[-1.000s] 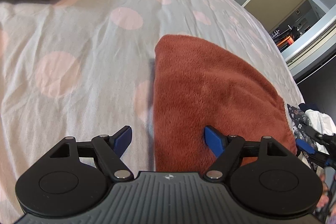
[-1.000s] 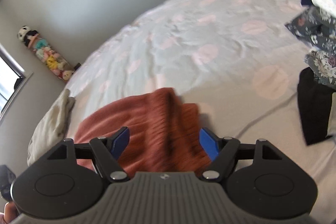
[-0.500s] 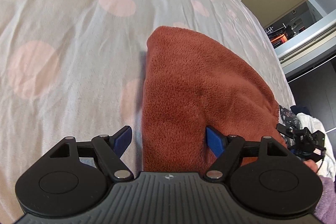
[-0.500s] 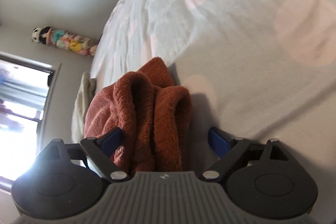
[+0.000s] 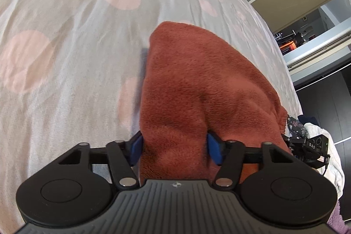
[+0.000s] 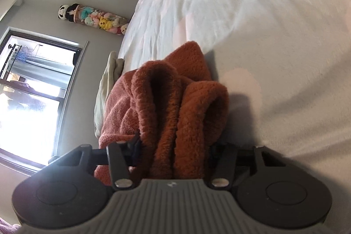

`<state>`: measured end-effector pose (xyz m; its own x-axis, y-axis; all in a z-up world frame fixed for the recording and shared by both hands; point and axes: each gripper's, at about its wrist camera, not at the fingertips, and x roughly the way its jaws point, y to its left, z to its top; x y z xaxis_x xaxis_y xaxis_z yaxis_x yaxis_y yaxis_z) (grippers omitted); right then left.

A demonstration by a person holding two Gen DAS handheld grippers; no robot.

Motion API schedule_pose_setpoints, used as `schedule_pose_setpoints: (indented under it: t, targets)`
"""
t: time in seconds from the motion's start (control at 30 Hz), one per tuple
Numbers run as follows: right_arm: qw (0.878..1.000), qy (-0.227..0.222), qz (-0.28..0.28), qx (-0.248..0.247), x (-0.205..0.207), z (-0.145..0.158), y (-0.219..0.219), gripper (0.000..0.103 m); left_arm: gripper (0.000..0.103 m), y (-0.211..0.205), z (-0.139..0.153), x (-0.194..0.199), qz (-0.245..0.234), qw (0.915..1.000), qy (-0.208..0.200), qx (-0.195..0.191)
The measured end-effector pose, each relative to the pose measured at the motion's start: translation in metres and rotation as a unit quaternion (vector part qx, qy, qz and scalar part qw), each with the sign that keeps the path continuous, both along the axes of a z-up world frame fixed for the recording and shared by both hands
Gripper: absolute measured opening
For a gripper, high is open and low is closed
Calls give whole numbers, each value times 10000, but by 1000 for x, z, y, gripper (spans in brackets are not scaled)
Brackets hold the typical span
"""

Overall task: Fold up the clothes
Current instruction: 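Grasp the folded fleece bundle with the left gripper while the right gripper holds the cuff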

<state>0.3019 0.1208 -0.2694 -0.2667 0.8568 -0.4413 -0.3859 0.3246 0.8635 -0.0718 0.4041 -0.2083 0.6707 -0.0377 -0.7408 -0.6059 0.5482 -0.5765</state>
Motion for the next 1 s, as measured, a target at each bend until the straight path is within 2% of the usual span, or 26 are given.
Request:
schedule_pose_setpoints:
  t: [0.13, 0.33, 0.73, 1.0]
  targets:
    - [9998, -136, -43, 101, -6, 7, 0, 47, 38, -6, 7, 0, -16, 9999, -18, 162]
    - [9991, -176, -220, 322, -15, 22, -9, 45, 29, -14, 17, -3, 101, 9994, -163, 298]
    - [9961, -642, -158, 587, -47, 77, -2, 43, 26, -9, 52, -41, 256, 9962, -607, 576]
    - [9937, -822, 220, 723, -77, 112, 59, 43, 26, 14, 77, -95, 744, 9904, -849, 799]
